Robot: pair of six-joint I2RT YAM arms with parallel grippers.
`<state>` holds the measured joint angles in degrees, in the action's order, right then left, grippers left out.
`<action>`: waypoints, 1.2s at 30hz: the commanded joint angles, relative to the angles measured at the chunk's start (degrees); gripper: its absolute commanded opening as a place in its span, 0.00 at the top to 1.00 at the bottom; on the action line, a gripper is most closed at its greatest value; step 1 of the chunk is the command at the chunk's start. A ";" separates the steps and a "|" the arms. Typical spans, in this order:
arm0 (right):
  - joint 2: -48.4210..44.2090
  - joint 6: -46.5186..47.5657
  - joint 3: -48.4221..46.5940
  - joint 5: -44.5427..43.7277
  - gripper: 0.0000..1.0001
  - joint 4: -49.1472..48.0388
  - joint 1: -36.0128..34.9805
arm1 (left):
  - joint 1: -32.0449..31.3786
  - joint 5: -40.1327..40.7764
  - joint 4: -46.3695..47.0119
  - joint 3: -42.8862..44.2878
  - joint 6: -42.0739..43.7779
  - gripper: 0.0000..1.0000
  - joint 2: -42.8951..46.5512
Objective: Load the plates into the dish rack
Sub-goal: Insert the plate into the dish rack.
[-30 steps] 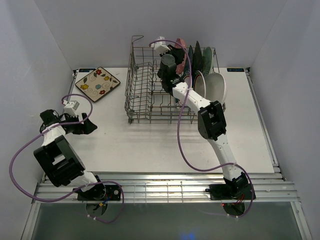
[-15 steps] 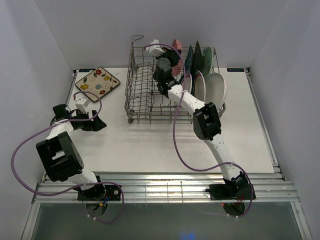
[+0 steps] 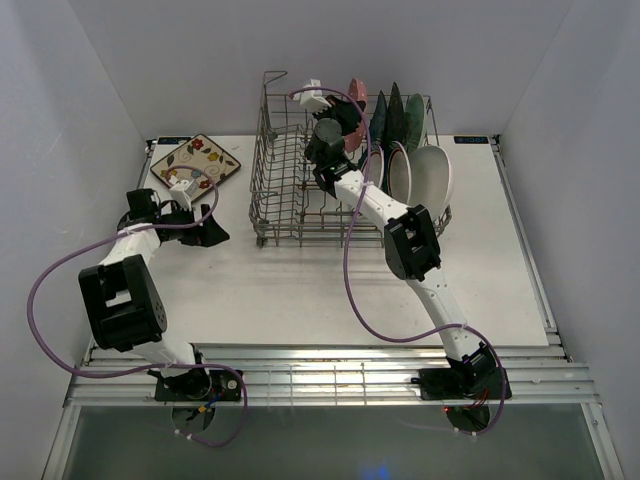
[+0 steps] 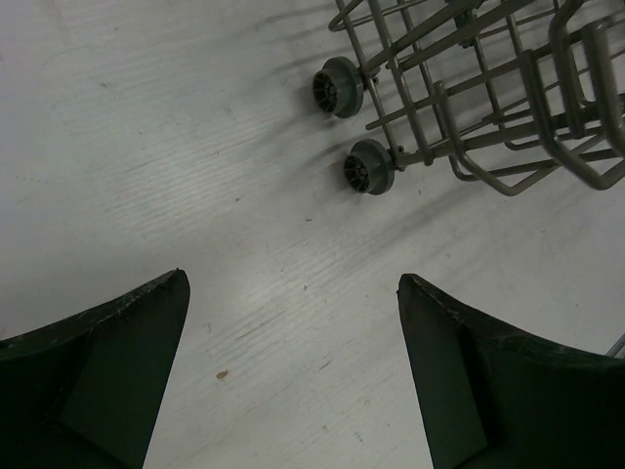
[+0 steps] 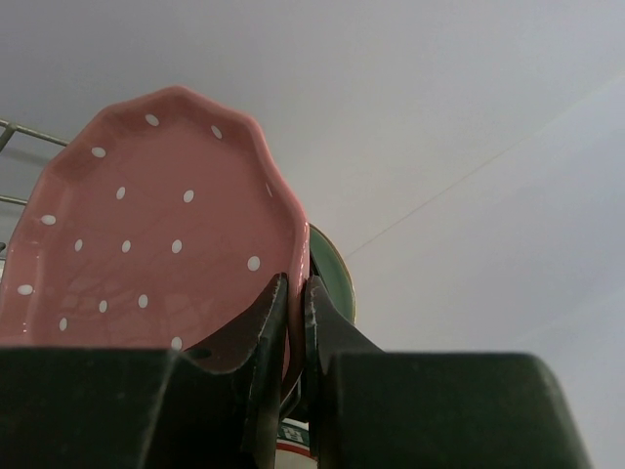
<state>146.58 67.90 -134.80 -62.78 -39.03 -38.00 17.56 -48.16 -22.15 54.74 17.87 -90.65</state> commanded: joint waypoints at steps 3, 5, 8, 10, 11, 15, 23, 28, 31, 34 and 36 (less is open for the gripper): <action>-0.86 -0.40 -3.71 -2.34 0.92 -7.20 -0.50 | -2.79 -0.79 1.06 3.62 -3.63 0.02 -0.05; -0.60 -0.05 -3.71 -2.69 0.92 -7.64 -0.50 | -3.76 -1.06 1.15 4.14 -4.51 0.02 -0.14; 0.02 0.30 -3.36 -2.87 0.92 -8.09 -0.50 | -5.60 -0.53 1.15 4.50 -5.03 0.02 0.04; 0.54 0.30 -3.27 -2.87 0.92 -8.43 -0.50 | -7.09 -0.09 1.15 4.67 -5.39 0.02 0.30; 0.63 0.39 -2.93 -2.61 0.92 -8.35 -0.50 | -7.45 0.00 1.15 4.67 -5.47 0.02 0.30; 1.77 0.83 -2.92 -1.73 0.92 -8.96 -0.76 | -9.12 0.09 1.15 4.94 -6.00 0.02 0.21; 3.44 1.45 -3.80 -0.76 0.92 -8.70 -1.38 | -12.02 0.18 1.15 4.41 -6.79 0.02 1.27; 4.33 3.03 -3.98 -1.46 0.92 -10.54 -1.20 | -13.51 -0.09 0.97 4.32 -7.23 0.02 2.14; 4.15 2.94 -3.71 -1.73 0.92 -10.90 -1.29 | -13.96 -0.09 0.88 3.88 -7.15 0.02 2.58; 3.89 2.50 -3.63 -2.17 0.92 -10.64 -1.20 | -14.40 -0.70 0.79 3.53 -7.23 0.02 3.37; 4.06 3.20 -3.63 -2.52 0.92 -10.98 -1.11 | -14.75 -0.62 0.53 3.36 -7.06 0.02 3.81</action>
<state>150.12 70.70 -136.00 -63.11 -45.50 -38.61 3.44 -47.37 -21.87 57.54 10.87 -90.30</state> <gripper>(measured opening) 0.133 0.978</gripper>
